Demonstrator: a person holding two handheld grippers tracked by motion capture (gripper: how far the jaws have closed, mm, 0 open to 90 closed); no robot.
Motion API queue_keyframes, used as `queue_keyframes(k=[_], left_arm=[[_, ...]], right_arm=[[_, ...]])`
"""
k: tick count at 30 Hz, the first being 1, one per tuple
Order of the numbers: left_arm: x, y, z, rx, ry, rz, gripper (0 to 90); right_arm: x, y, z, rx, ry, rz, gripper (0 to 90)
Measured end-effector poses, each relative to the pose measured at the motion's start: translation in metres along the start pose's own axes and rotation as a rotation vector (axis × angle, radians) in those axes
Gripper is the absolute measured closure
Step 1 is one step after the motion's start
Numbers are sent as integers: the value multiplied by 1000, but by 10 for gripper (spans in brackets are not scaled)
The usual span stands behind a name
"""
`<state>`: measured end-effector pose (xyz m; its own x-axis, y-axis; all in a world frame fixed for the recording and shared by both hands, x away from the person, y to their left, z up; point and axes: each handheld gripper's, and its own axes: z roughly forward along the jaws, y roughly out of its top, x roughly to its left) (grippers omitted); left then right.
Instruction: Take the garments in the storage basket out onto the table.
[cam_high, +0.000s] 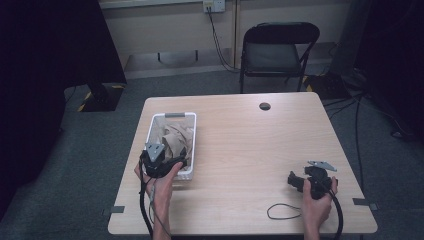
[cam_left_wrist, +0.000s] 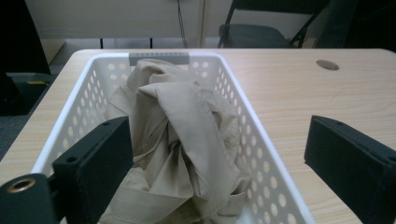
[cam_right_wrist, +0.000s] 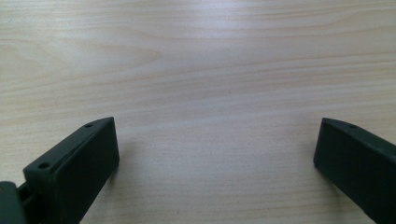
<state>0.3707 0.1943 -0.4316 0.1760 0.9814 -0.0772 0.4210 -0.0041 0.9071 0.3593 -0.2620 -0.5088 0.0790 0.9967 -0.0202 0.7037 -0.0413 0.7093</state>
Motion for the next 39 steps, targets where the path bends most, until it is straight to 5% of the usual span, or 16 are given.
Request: queue_keyframes(k=[18, 32, 39], left_arm=[[16, 23, 19, 65, 18, -37, 84], [23, 19, 42, 113, 21, -54, 68], [27, 14, 59, 191, 33, -76, 78]], right_arm=[[0, 0, 0, 0, 0, 0, 0], [0, 0, 0, 0, 0, 0, 0], [0, 0, 0, 0, 0, 0, 0]])
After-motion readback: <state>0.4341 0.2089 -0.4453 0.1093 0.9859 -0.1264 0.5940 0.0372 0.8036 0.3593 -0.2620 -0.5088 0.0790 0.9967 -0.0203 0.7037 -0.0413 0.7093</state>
